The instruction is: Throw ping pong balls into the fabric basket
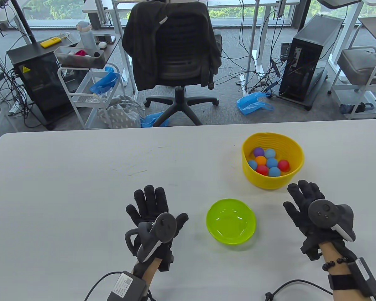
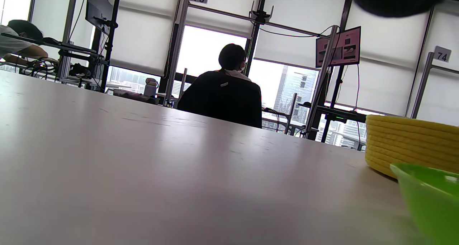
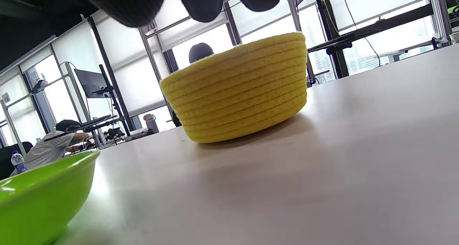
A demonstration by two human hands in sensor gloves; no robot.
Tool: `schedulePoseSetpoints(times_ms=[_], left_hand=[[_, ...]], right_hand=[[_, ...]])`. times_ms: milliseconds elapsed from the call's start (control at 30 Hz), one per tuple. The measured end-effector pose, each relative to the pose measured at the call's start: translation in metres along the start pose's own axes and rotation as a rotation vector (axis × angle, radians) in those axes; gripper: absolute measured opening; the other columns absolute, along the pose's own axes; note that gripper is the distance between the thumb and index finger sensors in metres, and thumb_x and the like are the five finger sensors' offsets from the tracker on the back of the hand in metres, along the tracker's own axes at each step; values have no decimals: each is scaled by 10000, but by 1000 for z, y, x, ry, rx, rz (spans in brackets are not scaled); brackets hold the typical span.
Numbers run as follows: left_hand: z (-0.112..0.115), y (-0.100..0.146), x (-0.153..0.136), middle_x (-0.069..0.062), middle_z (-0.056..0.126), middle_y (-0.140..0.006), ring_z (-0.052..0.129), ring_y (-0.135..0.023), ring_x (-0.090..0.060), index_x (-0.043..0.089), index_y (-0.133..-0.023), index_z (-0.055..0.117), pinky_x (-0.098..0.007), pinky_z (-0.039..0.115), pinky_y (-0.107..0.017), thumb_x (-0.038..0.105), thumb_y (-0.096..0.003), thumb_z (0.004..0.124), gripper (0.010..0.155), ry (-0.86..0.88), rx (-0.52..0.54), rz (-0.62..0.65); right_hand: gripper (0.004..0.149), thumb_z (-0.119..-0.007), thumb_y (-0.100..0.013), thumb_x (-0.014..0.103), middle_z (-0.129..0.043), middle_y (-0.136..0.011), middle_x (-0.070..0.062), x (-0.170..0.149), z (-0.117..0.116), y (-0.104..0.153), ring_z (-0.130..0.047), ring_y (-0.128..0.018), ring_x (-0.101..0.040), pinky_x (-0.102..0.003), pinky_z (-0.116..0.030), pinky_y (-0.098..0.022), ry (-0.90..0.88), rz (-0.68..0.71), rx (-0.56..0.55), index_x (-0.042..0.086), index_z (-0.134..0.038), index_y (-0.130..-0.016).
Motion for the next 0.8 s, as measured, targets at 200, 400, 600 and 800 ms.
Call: schedulePoseSetpoints(times_ms=[200, 400, 600, 800], left_hand=[[9, -4, 0, -154, 86, -1237, 50, -1115, -476, 141, -1160, 243, -775, 130, -734, 664, -433, 714, 1012, -14, -29, -7], [16, -5, 1, -152, 90, -1238, 50, -1114, -478, 140, -1161, 243, -777, 131, -733, 666, -435, 710, 1010, -60, -41, -18], [15, -5, 1, -155, 87, -1237, 50, -1113, -479, 141, -1161, 242, -777, 134, -733, 668, -434, 708, 1012, -82, -39, -24], [9, -1, -3, -155, 87, -1238, 50, -1113, -480, 141, -1162, 240, -777, 135, -733, 669, -434, 706, 1013, -80, -16, -39]], right_hand=[[686, -684, -574, 451, -351, -1180, -278, -10, -6, -1, -306, -1019, -578, -684, -364, -714, -3, -23, 16, 153, -440, -1141], [694, -678, -576, 452, -343, -1176, -292, -12, -3, 2, -302, -1010, -590, -686, -361, -712, -41, -30, 11, 142, -427, -1144], [695, -674, -579, 453, -334, -1176, -295, -9, -1, 3, -294, -1010, -592, -686, -354, -714, -56, -19, 8, 141, -419, -1146], [693, -673, -579, 454, -336, -1178, -292, -7, -5, 2, -292, -1013, -590, -686, -350, -715, -59, -8, 29, 143, -424, -1145]])
Point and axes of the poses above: the tracker on the back of each hand, its own x axis roughly to the thumb side, its own y axis roughly from the fingertips to the wrist, z = x × y, the point moved 4 cm from there along -y, roughly from the wrist to the fingertips
